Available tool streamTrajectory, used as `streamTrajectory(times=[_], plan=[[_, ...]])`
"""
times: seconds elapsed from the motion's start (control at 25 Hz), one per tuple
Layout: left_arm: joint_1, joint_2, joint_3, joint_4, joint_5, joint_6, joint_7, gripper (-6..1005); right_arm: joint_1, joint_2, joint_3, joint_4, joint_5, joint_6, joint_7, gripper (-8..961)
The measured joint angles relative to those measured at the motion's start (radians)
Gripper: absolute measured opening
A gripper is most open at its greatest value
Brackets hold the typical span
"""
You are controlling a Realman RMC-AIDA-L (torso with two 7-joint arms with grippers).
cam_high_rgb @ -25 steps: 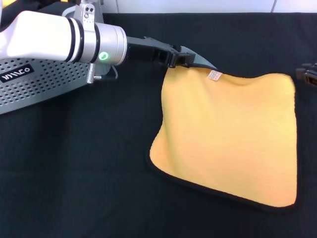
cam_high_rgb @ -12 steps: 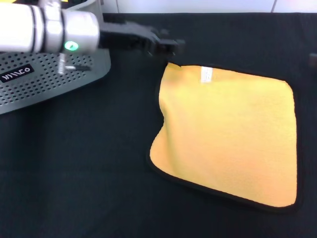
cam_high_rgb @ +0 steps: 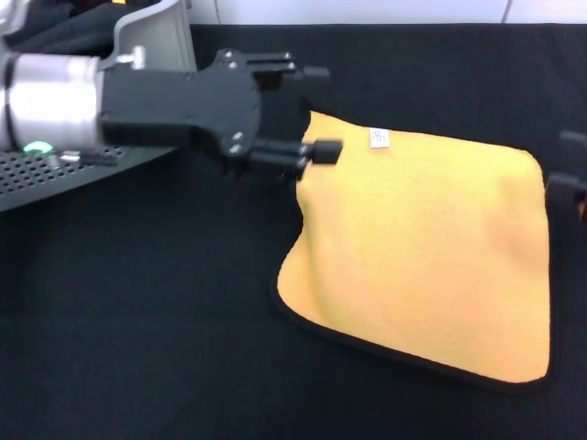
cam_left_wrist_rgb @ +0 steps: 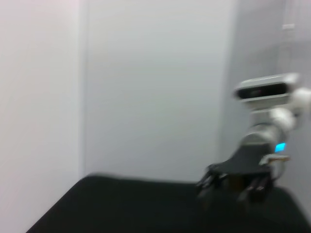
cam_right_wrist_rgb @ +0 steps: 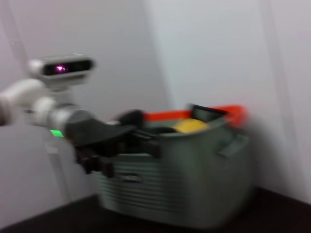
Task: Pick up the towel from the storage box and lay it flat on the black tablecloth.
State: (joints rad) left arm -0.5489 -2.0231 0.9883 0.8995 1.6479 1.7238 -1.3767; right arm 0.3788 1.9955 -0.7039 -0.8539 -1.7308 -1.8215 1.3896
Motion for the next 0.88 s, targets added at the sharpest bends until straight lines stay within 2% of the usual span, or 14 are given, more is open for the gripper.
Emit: streamTrajectory(times=[0.12, 0.24, 0.36, 0.6, 0.88], plan=[[-0.019, 0.034, -0.056, -0.099, -0.031, 0.141, 0.048, 792, -0.008, 0.016, -0.001, -0.021, 0.006, -0.085, -0.019, 567], [-0.033, 0.074, -0.074, -0.175, -0.044, 0.247, 0.078, 794, -0.004, 0.020, -0.008, -0.016, 0.044, -0.176, -0.019, 567], [-0.030, 0.097, -0.070, -0.218, -0.047, 0.298, 0.119, 796, 0.002, 0.025, -0.044, -0.005, 0.110, -0.239, -0.027, 568], [0.022, 0.111, -0.048, -0.228, -0.054, 0.307, 0.170, 800, 0.013, 0.027, -0.237, 0.003, 0.238, -0.219, -0.059, 569], [0.036, 0.112, -0.048, -0.229, -0.055, 0.310, 0.185, 804, 0.046, 0.029, -0.296, 0.038, 0.244, -0.161, -0.089, 570]])
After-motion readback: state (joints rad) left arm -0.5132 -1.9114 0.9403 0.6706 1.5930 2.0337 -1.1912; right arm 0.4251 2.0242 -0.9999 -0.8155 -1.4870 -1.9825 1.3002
